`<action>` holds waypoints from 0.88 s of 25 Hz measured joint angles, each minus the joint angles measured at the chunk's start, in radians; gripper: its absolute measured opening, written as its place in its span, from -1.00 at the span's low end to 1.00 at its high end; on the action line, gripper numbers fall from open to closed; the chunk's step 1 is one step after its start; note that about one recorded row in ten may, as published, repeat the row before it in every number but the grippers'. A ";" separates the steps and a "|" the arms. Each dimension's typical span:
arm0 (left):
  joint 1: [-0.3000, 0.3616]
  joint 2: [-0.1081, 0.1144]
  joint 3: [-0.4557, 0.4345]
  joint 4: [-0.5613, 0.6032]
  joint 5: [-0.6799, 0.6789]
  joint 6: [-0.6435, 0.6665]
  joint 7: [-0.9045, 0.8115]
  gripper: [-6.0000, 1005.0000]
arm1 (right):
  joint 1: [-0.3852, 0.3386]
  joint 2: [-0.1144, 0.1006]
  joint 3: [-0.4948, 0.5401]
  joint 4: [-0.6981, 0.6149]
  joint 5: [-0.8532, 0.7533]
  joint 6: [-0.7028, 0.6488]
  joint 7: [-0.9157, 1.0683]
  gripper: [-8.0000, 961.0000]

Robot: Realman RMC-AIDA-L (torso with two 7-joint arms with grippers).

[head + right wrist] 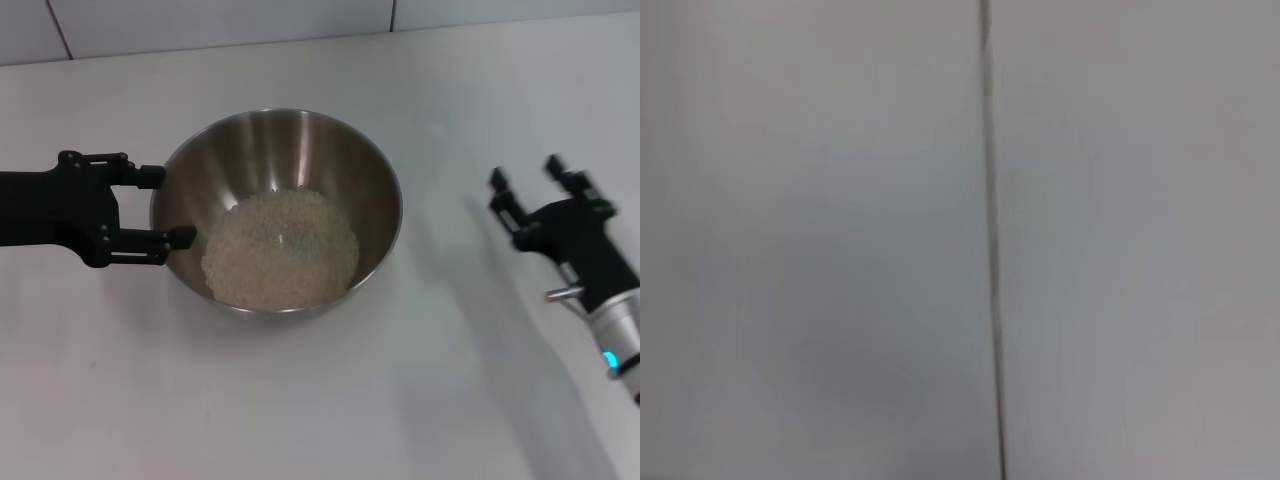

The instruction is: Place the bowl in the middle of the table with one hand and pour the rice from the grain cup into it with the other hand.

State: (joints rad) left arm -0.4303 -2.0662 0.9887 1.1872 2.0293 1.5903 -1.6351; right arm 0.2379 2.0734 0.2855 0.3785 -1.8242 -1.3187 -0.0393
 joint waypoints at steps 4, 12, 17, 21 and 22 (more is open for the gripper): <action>0.002 0.000 0.002 -0.003 0.000 0.000 0.000 0.59 | -0.004 -0.088 -0.008 0.068 -0.034 -0.131 0.041 0.51; -0.002 0.001 0.006 -0.012 0.000 0.000 0.000 0.59 | 0.137 -0.371 0.002 0.304 -0.248 0.004 0.252 0.73; -0.004 0.001 0.007 -0.012 0.000 0.000 0.000 0.59 | 0.303 -0.457 0.011 0.203 -0.583 0.018 0.684 0.73; -0.006 0.002 0.007 -0.012 0.000 -0.001 0.000 0.59 | 0.421 -0.445 0.038 0.011 -0.837 -0.075 0.930 0.73; -0.006 0.002 0.007 -0.012 0.000 -0.002 0.000 0.59 | 0.445 -0.437 0.041 -0.041 -0.886 -0.106 0.973 0.73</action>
State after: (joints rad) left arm -0.4362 -2.0646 0.9962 1.1750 2.0293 1.5887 -1.6352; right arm 0.6831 1.6361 0.3261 0.3374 -2.7098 -1.4247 0.9338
